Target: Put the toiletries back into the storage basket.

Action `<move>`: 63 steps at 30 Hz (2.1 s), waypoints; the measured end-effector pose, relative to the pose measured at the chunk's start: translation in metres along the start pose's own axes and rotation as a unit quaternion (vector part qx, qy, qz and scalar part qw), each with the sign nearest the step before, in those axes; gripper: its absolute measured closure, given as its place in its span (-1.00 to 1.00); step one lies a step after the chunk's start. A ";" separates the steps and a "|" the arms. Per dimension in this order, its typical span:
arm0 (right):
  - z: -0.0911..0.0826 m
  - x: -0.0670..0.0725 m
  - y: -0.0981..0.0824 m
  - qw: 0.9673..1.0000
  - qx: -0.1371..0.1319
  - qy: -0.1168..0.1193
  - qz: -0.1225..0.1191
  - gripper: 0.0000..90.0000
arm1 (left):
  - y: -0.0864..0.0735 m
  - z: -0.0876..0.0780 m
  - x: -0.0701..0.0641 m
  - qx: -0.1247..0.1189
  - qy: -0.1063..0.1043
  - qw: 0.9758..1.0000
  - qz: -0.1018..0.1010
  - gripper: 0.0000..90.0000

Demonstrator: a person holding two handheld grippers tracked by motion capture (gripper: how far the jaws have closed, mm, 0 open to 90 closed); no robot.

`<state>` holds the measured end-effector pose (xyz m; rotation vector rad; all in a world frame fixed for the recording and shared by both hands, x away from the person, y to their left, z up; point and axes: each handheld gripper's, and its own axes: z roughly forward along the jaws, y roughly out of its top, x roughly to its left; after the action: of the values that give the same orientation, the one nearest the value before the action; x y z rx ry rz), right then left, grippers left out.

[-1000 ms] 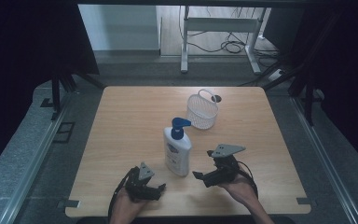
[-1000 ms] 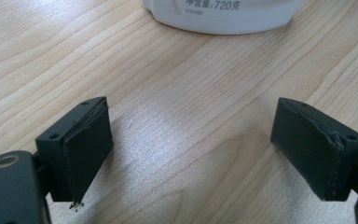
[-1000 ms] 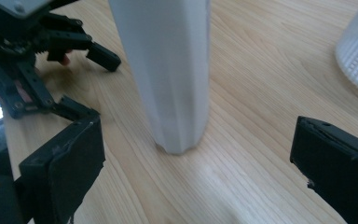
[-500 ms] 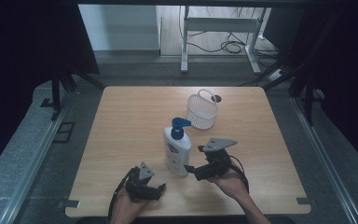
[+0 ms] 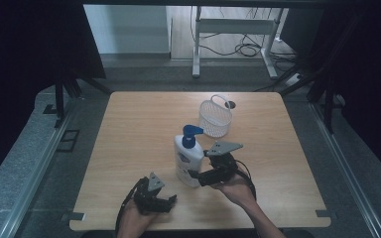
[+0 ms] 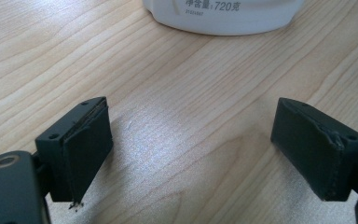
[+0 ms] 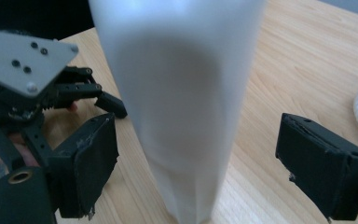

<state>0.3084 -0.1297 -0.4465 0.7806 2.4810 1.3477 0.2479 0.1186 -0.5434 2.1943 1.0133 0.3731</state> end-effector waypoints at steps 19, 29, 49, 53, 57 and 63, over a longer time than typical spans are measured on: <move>0.018 0.006 0.025 1.000 -0.005 -0.007 -0.013 -0.63 | 0.000 0.000 0.000 0.000 0.000 1.000 0.000 -0.74; 0.018 0.008 0.031 0.999 -0.008 -0.022 -0.024 -0.21 | 0.000 0.000 0.000 0.000 0.000 1.000 0.000 -0.74; 0.003 -0.013 0.039 1.000 -0.001 -0.012 -0.028 -0.17 | 0.000 0.000 -0.001 0.000 0.000 1.000 0.000 -0.74; -0.004 -0.021 0.044 0.999 -0.002 -0.010 -0.035 -0.17 | 0.001 0.000 -0.001 0.001 0.000 1.000 0.001 -0.74; -0.010 -0.028 0.048 0.999 -0.002 -0.014 -0.041 -0.17 | 0.001 0.001 -0.001 0.001 -0.001 1.000 0.001 -0.74; -0.020 -0.041 0.055 0.999 0.002 -0.017 -0.050 -0.17 | 0.001 0.001 -0.001 0.001 -0.001 1.000 0.002 -0.74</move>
<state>0.3536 -0.1418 -0.3927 0.6657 2.4618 1.2852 0.2486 0.1171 -0.5433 2.1988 1.0087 0.3705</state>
